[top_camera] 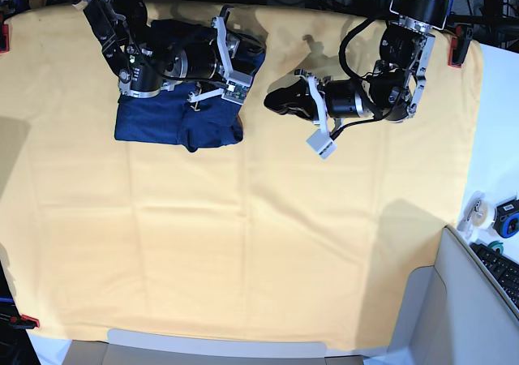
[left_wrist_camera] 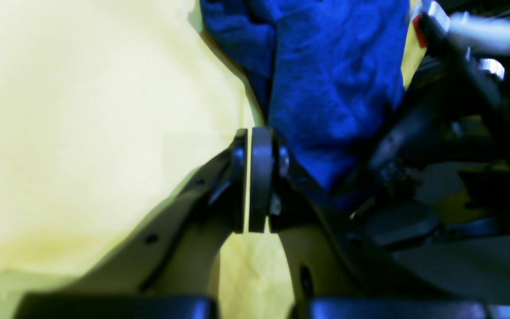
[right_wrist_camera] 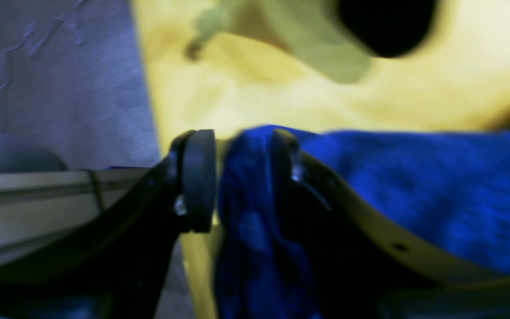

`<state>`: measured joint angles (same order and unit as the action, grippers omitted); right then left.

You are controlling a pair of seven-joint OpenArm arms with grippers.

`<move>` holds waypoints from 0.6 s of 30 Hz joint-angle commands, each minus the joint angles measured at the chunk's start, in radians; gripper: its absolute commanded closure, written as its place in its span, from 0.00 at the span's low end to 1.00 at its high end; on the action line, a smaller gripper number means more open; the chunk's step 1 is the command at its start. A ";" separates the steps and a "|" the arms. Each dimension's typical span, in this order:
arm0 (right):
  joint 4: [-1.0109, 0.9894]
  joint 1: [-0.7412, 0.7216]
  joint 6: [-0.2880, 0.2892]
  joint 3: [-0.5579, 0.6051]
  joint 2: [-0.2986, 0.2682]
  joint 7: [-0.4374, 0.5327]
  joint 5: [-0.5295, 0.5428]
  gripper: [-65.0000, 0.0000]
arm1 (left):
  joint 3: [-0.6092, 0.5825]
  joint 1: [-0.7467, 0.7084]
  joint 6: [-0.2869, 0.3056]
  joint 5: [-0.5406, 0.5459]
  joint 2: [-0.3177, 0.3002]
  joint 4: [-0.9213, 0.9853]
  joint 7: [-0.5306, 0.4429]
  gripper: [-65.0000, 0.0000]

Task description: Fold the T-shirt properly

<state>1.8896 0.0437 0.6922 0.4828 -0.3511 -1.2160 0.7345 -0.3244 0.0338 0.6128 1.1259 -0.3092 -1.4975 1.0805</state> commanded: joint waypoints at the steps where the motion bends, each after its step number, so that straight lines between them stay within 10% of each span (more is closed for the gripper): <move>1: 0.021 -0.014 0.006 0.000 -0.001 0.020 0.023 0.62 | 0.008 0.016 0.008 0.021 -0.005 -0.015 -0.013 0.97; 12: 0.098 -0.118 0.006 -0.006 0.005 0.021 0.024 0.62 | 0.008 0.016 0.008 0.021 -0.005 -0.015 -0.055 0.97; 18: 0.092 -0.075 0.006 -0.286 0.034 0.018 0.023 0.63 | 0.008 0.016 0.008 0.021 -0.005 -0.015 -0.055 0.97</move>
<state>1.9678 -0.0250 0.6971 0.2043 -0.3054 -1.2076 0.7551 -0.3244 0.0341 0.6125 1.1294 -0.3080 -1.4975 1.0439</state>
